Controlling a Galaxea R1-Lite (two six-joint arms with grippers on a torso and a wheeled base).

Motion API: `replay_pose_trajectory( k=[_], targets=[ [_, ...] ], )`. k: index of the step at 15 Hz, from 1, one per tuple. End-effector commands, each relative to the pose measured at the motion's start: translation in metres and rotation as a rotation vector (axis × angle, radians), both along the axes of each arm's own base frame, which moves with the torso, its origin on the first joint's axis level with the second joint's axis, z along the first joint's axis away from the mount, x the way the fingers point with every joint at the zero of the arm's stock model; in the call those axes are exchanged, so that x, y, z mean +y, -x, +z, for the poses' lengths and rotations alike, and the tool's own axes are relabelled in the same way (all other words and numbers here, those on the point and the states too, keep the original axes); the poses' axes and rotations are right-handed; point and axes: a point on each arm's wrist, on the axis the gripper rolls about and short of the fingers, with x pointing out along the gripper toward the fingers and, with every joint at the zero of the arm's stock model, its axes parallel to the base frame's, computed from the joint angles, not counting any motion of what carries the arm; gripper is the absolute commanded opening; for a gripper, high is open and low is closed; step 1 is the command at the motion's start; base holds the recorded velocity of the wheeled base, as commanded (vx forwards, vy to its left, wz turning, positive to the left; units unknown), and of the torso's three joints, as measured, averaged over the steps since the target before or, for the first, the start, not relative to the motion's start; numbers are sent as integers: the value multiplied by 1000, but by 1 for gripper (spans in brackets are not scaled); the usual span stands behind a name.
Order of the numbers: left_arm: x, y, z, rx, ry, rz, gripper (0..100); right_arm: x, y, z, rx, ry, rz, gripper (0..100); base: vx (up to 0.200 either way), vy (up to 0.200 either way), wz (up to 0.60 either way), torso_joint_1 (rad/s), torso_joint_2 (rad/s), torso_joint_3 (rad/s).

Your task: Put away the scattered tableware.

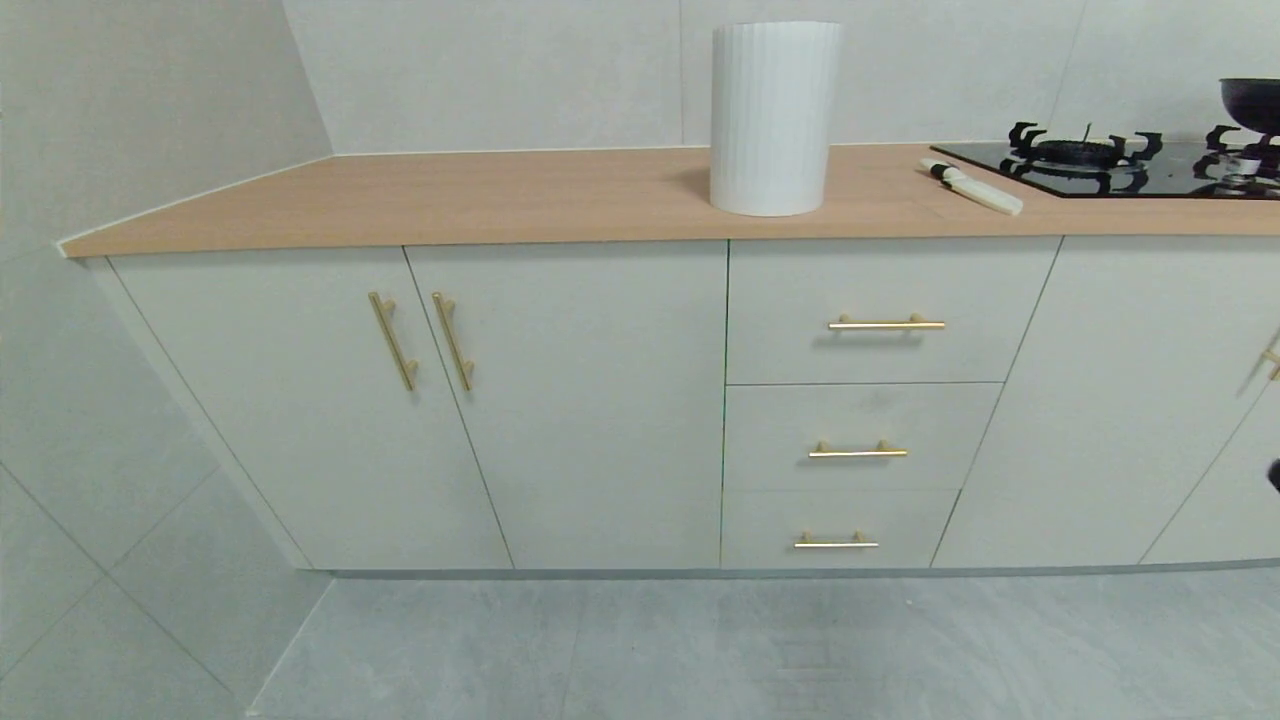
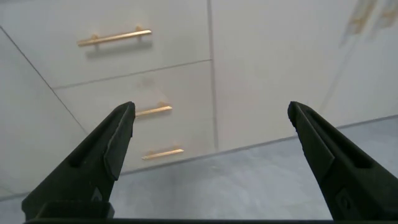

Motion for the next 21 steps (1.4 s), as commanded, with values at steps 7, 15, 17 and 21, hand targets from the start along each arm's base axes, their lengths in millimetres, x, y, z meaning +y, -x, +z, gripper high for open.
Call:
replay_pose_trajectory(
  k=[7,15,17,21],
  targets=[
    [0,0,0,0,0,1,100,-16,138,-37,-214,130,-175,100,0,0,0,0,0,0],
    [0,0,0,0,-1,1,100,-10,105,-100,-112,143,92,100,0,0,0,0,0,0],
    [0,0,0,0,-1,1,100,-8,104,-105,-74,117,162,100,0,0,0,0,0,0],
    [0,0,0,0,0,1,100,-6,104,-114,4,82,239,100,0,0,0,0,0,0]
  ],
)
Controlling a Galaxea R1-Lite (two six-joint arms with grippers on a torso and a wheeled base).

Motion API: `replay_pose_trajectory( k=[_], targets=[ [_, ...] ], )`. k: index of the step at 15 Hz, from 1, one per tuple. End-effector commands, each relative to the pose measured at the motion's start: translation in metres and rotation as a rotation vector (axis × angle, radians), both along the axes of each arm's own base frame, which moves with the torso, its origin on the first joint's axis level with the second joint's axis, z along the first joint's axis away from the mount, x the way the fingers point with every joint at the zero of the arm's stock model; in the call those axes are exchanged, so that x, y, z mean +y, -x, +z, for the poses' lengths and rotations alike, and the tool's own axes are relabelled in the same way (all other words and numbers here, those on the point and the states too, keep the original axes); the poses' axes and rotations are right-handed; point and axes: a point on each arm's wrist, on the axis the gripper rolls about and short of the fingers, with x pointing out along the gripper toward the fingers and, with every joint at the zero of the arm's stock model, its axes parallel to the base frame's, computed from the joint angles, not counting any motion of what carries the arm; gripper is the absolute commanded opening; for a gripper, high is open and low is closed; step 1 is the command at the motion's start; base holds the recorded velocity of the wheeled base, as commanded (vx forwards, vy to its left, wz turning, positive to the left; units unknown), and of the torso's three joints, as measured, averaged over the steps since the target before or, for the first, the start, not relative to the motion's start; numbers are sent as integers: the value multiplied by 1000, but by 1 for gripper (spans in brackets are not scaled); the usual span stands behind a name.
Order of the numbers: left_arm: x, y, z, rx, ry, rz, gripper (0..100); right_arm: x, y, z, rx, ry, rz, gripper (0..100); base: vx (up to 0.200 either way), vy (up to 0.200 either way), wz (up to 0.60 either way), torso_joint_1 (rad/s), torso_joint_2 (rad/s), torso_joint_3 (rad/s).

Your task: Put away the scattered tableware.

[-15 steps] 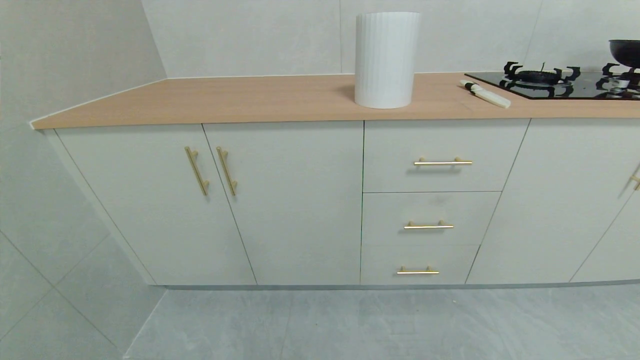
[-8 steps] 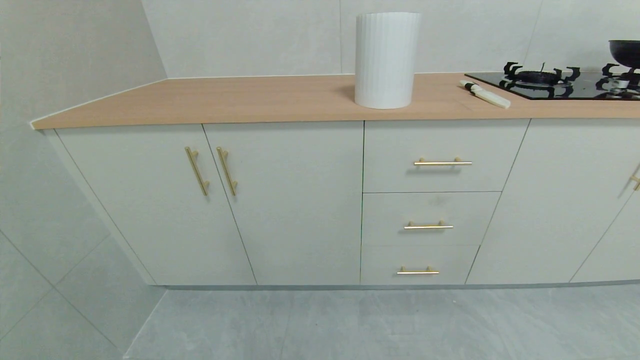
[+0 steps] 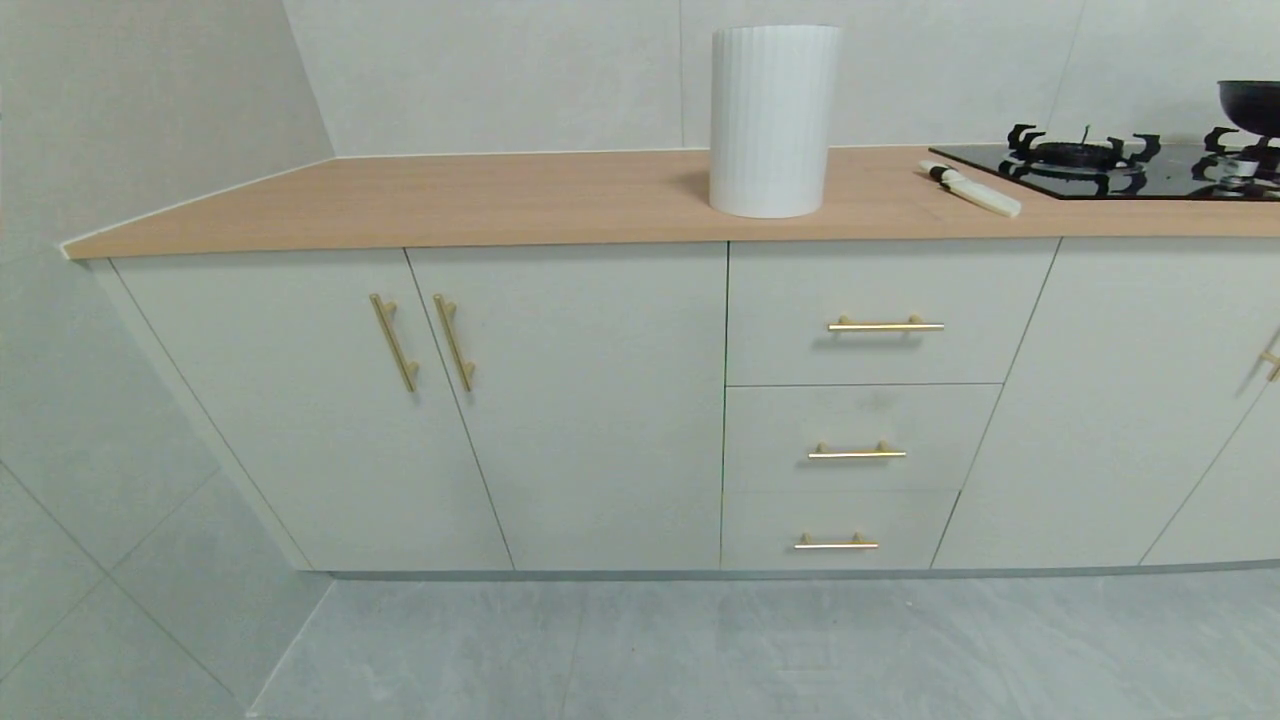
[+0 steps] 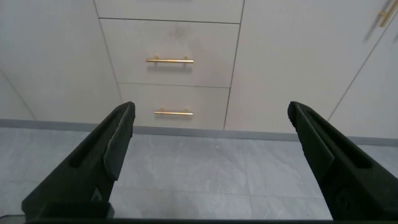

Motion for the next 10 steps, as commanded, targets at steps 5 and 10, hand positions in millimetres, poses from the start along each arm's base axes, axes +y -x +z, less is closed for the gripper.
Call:
replay_pose_trajectory(
  k=[5,10],
  targets=[
    [0,0,0,0,-1,1,100,0,0,-1,10,-6,7,100,0,0,0,0,0,0],
    [0,0,0,0,-3,1,100,0,0,-1,9,-9,8,100,0,0,0,0,0,0]
  ],
)
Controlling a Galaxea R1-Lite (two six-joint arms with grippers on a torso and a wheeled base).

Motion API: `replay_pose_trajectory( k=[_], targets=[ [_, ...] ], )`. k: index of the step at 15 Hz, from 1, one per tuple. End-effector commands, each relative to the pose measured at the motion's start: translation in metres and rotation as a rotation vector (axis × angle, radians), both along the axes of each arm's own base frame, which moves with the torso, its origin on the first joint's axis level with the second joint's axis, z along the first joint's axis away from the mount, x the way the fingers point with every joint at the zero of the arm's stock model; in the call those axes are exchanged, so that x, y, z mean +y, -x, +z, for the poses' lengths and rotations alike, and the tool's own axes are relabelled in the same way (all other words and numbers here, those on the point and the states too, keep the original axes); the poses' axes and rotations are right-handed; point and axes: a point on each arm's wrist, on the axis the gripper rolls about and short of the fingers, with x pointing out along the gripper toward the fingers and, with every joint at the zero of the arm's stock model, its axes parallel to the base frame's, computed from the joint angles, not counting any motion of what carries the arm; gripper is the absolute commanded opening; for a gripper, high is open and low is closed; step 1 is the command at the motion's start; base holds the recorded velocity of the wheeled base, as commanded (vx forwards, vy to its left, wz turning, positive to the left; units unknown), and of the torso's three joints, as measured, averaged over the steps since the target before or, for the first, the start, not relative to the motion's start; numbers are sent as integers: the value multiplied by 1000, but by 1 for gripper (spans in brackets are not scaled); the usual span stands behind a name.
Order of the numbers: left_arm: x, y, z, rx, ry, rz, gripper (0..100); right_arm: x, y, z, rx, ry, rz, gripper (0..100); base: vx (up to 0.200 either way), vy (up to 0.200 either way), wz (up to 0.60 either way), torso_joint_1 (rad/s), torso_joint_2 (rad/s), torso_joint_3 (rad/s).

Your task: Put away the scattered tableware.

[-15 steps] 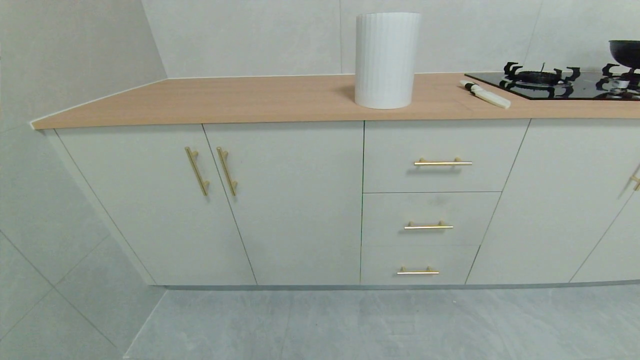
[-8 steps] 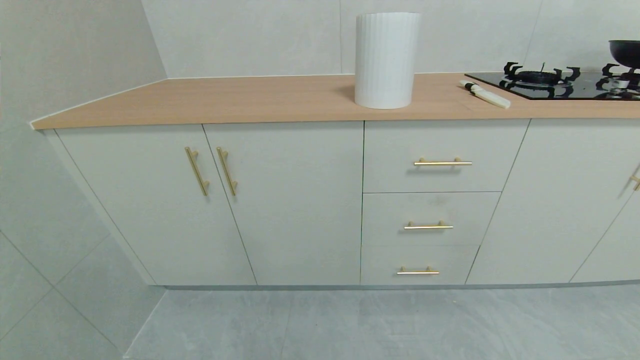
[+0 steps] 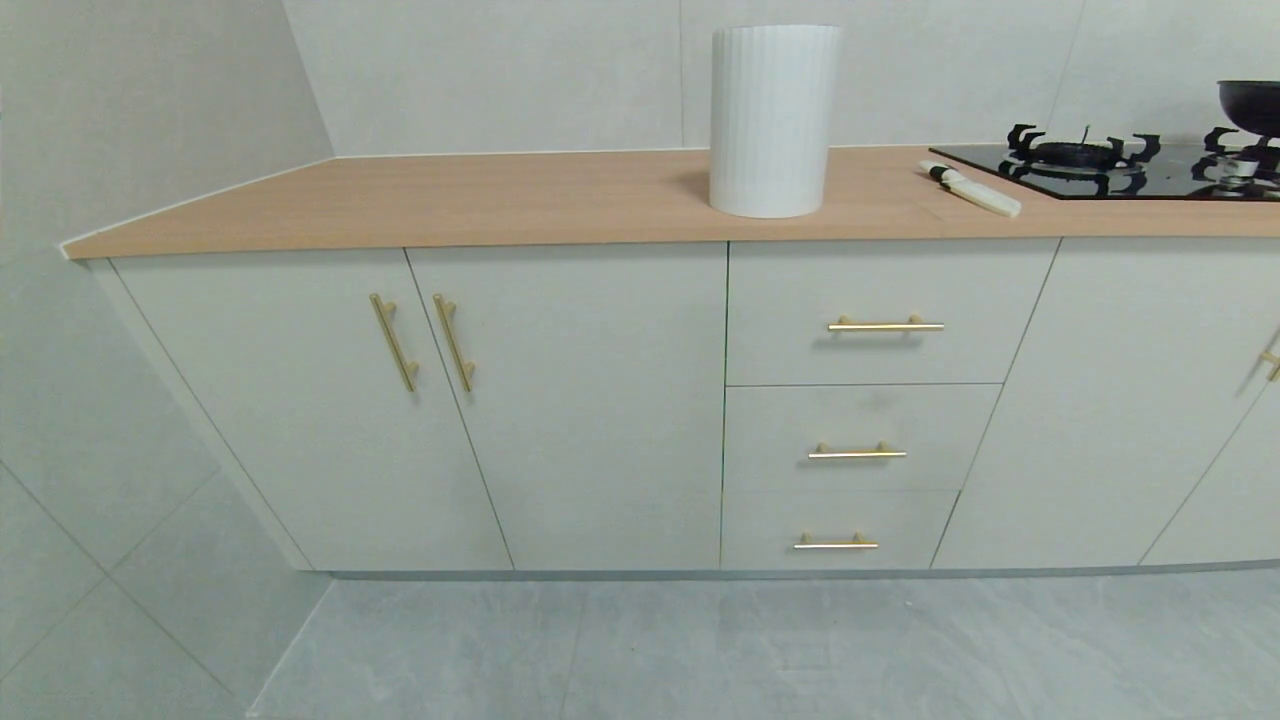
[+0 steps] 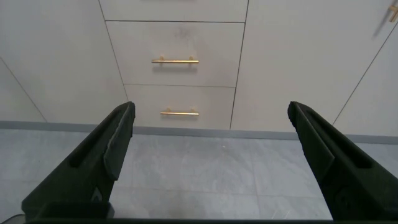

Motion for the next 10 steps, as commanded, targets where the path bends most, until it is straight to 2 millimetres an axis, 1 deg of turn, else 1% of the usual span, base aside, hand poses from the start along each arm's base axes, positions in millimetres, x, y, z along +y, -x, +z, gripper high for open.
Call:
replay_pose_trajectory(
  k=[1,6,10],
  targets=[
    [0,0,0,0,-3,1,100,0,0,0,1,-1,-1,100,0,0,0,0,0,0],
    [0,0,0,0,2,1,100,0,0,0,1,-3,0,100,0,0,0,0,0,0],
    [0,0,0,0,1,1,100,0,0,0,1,-4,0,100,200,0,0,2,1,5]
  ],
)
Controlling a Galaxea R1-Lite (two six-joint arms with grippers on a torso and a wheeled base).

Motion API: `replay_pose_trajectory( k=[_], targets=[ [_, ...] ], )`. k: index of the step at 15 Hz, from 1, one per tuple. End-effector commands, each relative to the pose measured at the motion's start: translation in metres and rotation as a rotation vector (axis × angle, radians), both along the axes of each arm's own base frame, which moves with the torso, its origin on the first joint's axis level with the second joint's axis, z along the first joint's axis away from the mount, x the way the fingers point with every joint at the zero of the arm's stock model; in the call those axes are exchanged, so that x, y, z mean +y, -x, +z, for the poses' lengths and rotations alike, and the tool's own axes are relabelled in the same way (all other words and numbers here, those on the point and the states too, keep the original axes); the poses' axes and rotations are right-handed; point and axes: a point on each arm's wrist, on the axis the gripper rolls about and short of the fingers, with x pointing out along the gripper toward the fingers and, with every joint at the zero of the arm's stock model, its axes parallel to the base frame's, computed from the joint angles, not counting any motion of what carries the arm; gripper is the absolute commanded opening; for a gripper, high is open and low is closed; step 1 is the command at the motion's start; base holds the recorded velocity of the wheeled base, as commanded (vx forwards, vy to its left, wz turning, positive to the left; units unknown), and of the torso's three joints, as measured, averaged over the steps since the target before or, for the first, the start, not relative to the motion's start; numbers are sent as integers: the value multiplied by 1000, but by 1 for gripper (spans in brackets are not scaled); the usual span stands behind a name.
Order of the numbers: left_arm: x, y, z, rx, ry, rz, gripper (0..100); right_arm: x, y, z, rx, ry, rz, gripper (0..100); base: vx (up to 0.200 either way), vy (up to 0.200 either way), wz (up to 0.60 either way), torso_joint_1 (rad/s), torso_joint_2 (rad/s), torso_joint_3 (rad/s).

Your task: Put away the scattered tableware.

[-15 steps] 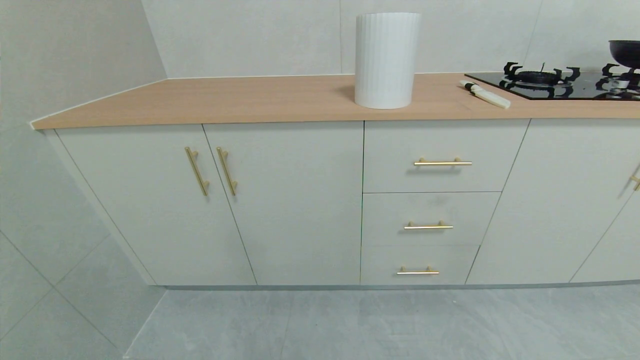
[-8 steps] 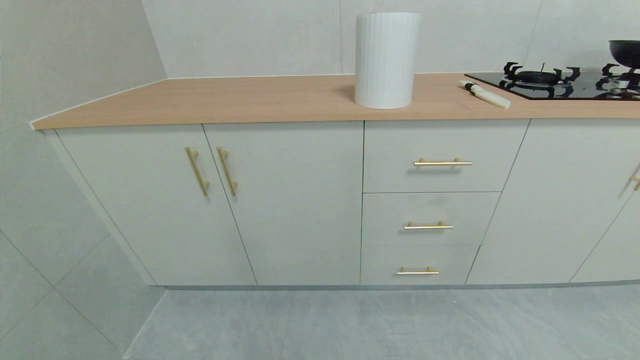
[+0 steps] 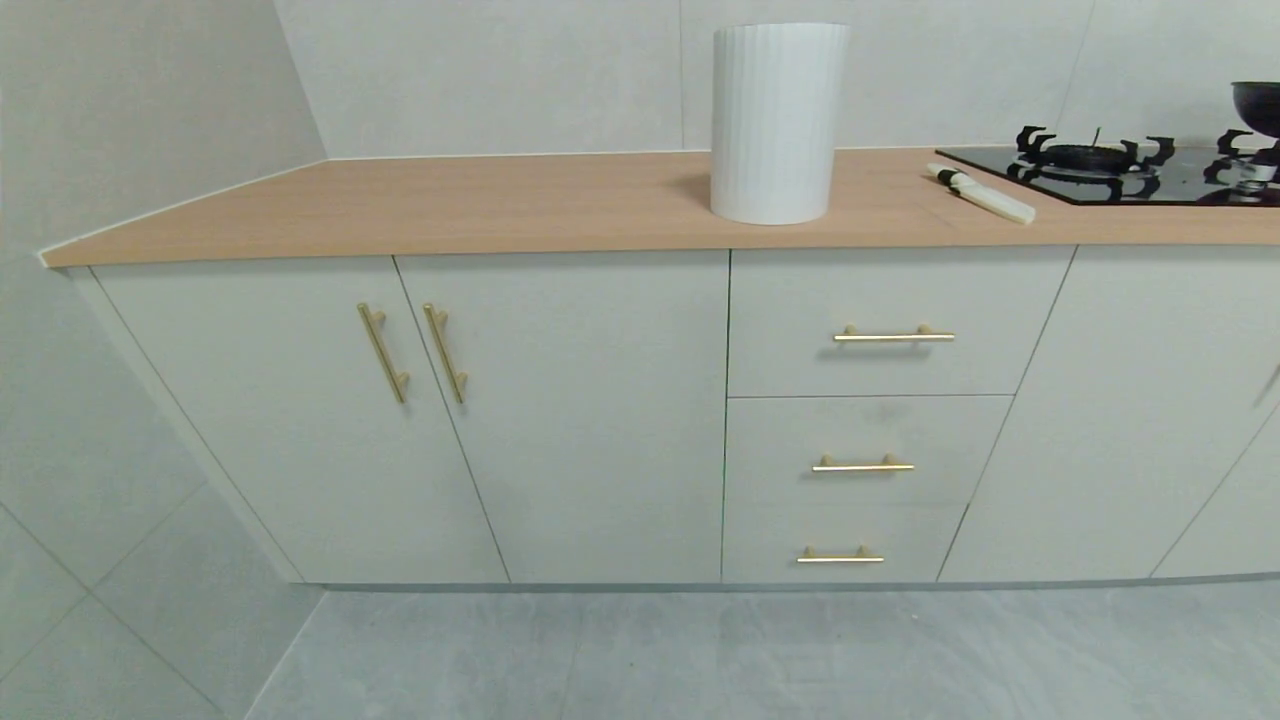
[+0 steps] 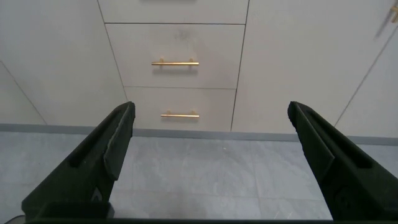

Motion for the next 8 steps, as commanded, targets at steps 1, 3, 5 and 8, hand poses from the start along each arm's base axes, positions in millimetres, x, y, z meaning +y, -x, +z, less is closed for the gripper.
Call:
replay_pose_trajectory(
  k=[1,3,5,8],
  targets=[
    [0,0,0,0,1,1,100,0,0,0,2,1,1,100,200,0,0,2,12,-7],
    [0,0,0,0,1,1,100,0,0,0,2,1,1,100,200,0,0,2,5,2],
    [0,0,0,0,1,1,100,0,0,0,2,1,1,100,200,0,0,2,2,10],
    [0,0,0,0,1,1,100,0,0,0,2,-1,1,100,200,0,0,4,-1,-7]
  ],
)
